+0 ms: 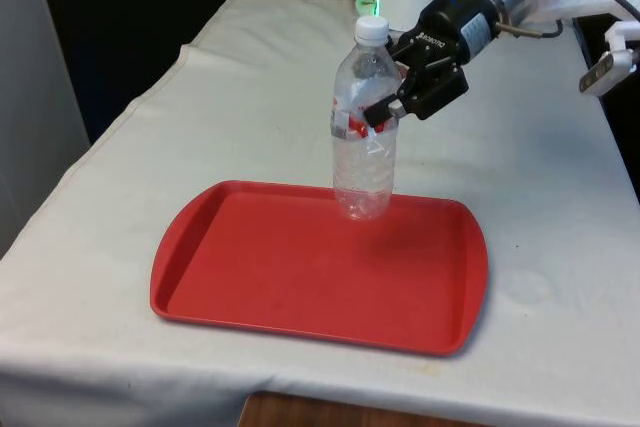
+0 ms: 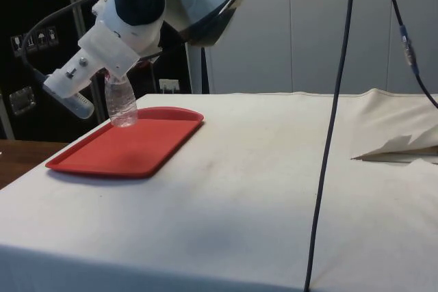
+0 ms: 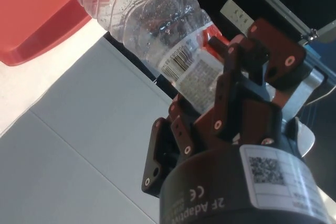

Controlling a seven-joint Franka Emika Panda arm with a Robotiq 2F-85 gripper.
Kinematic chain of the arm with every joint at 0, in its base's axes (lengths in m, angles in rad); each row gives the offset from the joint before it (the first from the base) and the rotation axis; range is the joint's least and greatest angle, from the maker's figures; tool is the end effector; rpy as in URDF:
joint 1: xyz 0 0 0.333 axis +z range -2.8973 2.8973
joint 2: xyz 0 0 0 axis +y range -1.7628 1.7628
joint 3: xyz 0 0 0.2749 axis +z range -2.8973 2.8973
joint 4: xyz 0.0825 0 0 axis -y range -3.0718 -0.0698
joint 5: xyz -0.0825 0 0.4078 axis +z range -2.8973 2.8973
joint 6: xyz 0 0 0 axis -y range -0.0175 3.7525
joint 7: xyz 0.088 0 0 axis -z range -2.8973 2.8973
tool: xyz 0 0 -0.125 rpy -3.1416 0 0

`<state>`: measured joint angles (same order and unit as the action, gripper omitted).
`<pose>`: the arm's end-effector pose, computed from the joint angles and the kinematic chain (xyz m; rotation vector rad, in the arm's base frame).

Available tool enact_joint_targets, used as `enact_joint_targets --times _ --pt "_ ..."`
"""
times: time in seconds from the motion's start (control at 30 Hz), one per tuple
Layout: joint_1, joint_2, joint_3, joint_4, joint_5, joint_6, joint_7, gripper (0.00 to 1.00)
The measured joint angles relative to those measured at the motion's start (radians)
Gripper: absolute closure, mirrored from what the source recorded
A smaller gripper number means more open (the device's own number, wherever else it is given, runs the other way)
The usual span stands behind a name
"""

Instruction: Place the bottle upright on the tray.

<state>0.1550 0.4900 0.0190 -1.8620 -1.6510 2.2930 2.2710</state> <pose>0.6536 0.0785 0.2052 2.1642 -0.9509 1.3855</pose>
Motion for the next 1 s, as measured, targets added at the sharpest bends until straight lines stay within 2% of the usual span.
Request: enact_joint_targets --times 0.63,1.0 --pt "0.001 0.003 0.0 0.0 -0.001 -0.009 0.001 0.66" --pt "0.001 0.027 0.0 0.002 -0.002 -0.009 0.031 0.66"
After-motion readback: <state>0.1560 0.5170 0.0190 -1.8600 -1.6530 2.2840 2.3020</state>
